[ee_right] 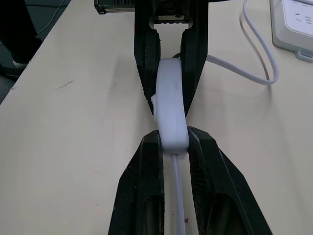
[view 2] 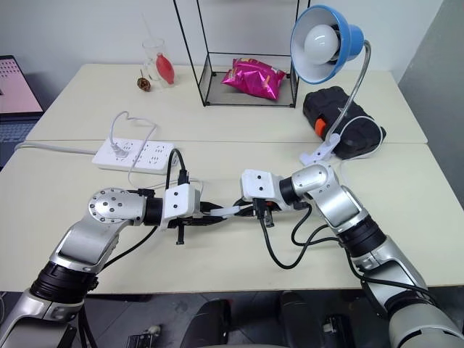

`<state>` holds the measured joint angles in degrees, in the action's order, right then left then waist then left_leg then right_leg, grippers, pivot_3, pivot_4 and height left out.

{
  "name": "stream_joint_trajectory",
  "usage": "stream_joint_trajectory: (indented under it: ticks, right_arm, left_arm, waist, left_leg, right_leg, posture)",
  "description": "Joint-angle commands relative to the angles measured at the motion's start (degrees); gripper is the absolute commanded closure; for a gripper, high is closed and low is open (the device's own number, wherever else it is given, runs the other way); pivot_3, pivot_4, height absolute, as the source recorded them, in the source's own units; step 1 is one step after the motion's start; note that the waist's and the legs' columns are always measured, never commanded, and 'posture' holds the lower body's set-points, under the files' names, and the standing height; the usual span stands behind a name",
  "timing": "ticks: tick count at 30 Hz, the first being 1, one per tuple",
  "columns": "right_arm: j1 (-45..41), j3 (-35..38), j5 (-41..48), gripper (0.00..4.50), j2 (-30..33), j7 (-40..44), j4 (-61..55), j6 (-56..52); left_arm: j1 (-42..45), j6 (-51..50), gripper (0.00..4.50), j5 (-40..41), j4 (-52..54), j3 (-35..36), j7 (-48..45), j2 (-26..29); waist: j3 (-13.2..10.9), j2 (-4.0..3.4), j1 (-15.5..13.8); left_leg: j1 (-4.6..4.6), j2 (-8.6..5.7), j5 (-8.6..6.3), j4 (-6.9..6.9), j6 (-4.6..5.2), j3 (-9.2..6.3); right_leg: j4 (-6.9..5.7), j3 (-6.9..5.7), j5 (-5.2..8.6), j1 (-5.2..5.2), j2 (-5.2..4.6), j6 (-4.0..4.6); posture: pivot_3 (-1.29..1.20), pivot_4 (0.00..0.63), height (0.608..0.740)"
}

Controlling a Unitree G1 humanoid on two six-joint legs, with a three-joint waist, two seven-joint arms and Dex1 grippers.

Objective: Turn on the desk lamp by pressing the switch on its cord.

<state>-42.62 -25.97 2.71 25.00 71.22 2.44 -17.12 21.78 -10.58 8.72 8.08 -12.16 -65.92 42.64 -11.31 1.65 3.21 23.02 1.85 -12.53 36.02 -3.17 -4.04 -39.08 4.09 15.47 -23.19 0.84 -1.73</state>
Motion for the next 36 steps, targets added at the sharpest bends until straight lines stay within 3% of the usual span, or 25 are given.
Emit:
stream_joint_trajectory:
  ticks: [1,2,10,28,36]
  right_arm:
    - [-0.3,0.2,1.0,4.15,-0.4,0.4,-2.2,0.3]
    - [-0.3,0.2,1.0,4.15,-0.5,0.4,-2.2,0.3]
    - [-0.6,0.9,1.6,4.15,-1.1,-0.5,-1.0,-1.6]
    - [-1.2,0.6,0.9,4.15,-1.8,-2.9,-1.2,-4.5]
    - [-1.2,0.3,1.0,4.15,-1.8,-2.6,-1.7,-4.3]
  left_arm:
    - [0.5,-0.3,4.06,2.8,1.5,2.9,0.1,-0.2]
    - [0.4,0.0,3.36,2.8,1.6,2.9,-0.2,0.0]
    - [-0.8,-0.2,1.76,4.4,2.7,3.6,-3.0,2.6]
    - [1.4,-2.5,1.74,2.2,2.2,1.7,-0.2,0.6]
    - [1.8,-1.1,3.23,0.3,0.8,1.0,1.2,-0.6]
  waist:
    - [0.0,0.00,0.0]
    - [0.0,0.00,0.0]
    - [0.0,0.00,0.0]
    - [0.0,0.00,0.0]
    - [0.0,0.00,0.0]
  left_leg:
    - [0.00,0.00,0.00,0.00,0.00,0.00]
    - [0.00,0.00,0.00,0.00,0.00,0.00]
    - [0.00,0.00,0.00,0.00,0.00,0.00]
    - [0.00,0.00,0.00,0.00,0.00,-0.01]
    - [0.00,0.00,0.00,0.00,0.00,-0.01]
  right_leg:
    - [0.00,0.00,0.00,0.00,0.00,0.00]
    - [0.00,0.00,0.00,0.00,0.00,0.00]
    - [0.00,0.00,0.00,0.00,0.00,0.00]
    - [0.00,-0.01,0.00,0.00,0.00,0.00]
    - [0.00,-0.01,0.00,0.00,0.00,0.00]
  posture:
    - [0.00,0.150,0.740]
    - [0.00,0.150,0.740]
    - [0.00,0.150,0.740]
    - [0.00,0.150,0.740]
    - [0.00,0.150,0.740]
